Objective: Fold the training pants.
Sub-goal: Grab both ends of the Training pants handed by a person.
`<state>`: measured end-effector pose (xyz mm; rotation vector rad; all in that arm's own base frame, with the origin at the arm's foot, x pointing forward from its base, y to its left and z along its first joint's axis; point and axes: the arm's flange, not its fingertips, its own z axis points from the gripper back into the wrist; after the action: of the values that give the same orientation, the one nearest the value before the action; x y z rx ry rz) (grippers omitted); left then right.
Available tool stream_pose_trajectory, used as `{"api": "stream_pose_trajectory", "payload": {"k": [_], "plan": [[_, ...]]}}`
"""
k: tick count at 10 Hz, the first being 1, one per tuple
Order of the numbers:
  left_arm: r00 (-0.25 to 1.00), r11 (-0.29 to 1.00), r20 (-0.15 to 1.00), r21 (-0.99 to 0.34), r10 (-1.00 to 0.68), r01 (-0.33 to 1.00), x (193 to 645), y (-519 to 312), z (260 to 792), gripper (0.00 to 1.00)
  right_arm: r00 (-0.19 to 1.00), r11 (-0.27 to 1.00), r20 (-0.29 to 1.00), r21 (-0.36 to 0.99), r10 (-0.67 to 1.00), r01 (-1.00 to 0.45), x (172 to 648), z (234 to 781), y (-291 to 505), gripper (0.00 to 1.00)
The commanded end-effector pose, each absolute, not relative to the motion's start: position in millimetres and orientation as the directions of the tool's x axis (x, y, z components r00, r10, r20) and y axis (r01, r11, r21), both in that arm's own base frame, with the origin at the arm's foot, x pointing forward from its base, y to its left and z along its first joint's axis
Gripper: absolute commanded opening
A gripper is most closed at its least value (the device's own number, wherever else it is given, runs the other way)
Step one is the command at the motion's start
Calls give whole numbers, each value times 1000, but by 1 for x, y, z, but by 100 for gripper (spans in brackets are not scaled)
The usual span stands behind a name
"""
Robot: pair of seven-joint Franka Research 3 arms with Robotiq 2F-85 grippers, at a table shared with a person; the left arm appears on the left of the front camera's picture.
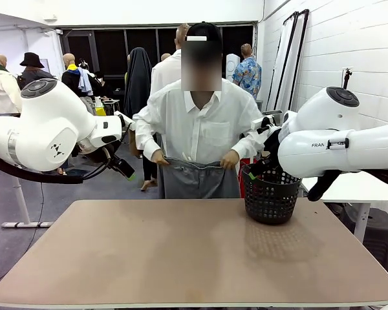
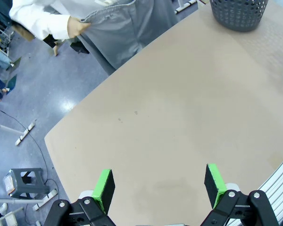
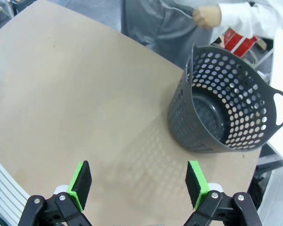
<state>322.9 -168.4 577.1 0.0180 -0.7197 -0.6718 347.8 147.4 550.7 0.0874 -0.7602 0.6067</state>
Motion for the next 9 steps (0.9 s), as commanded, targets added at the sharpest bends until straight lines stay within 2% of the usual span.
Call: {"api": "stream_pose_trajectory", "payload": {"k": [1, 9], "plan": [[546, 786, 604, 239, -580, 571, 323, -167, 577, 100, 563, 826, 669, -139, 485, -546, 348, 551, 148, 100], [546, 786, 604, 239, -580, 571, 323, -167, 577, 100, 563, 826, 669, -139, 485, -546, 348, 551, 148, 100]]}}
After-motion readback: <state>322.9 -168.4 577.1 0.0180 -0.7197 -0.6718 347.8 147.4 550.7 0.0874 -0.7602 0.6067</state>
